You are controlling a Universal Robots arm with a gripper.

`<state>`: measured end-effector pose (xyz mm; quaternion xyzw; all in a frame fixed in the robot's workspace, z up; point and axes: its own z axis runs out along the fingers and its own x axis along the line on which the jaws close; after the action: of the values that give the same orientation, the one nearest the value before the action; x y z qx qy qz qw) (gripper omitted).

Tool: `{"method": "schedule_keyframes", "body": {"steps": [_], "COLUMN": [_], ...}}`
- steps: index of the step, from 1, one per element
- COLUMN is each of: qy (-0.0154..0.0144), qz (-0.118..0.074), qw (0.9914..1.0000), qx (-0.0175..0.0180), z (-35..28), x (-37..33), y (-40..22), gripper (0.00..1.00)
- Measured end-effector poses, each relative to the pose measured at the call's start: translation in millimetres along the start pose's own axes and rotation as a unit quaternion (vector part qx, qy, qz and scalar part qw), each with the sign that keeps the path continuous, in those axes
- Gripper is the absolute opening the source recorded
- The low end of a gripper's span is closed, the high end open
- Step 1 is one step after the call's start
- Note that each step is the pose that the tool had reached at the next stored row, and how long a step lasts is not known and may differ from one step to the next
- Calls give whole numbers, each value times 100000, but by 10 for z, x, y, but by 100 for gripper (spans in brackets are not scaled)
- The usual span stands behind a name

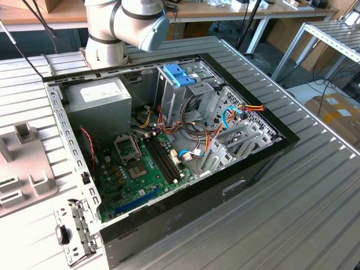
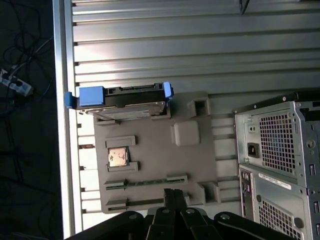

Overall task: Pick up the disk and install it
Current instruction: 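Reach for the disk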

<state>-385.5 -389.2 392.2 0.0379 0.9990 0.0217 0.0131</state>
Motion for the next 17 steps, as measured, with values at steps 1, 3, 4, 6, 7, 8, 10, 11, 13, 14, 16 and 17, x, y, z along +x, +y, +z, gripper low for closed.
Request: {"method": "schedule_keyframes", "body": {"steps": [1, 3, 4, 6, 7, 8, 10, 11, 13, 14, 16, 17], "qy": [-3, 0, -4, 1, 0, -2, -3, -1, -3, -1, -5, -1], "qz": [-1, -2, -2, 0, -1, -2, -3, -3, -4, -4, -3, -3], "qw": [100000, 100000, 100000, 100000, 100000, 100000, 100000, 100000, 100000, 100000, 100000, 100000], "qx": [-2, 0, -1, 1, 0, 0, -2, -3, -3, -2, -3, 0], "z": [0, -1, 0, -1, -1, -1, -1, -1, -1, -1, -1, -1], "x": [17, 47, 62, 83, 90, 101, 119, 129, 146, 155, 175, 184], "y": [0, 1, 1, 2, 2, 3, 3, 3, 4, 4, 5, 6], "gripper": [11, 11, 11, 11, 11, 11, 11, 11, 11, 11, 11, 11]}}
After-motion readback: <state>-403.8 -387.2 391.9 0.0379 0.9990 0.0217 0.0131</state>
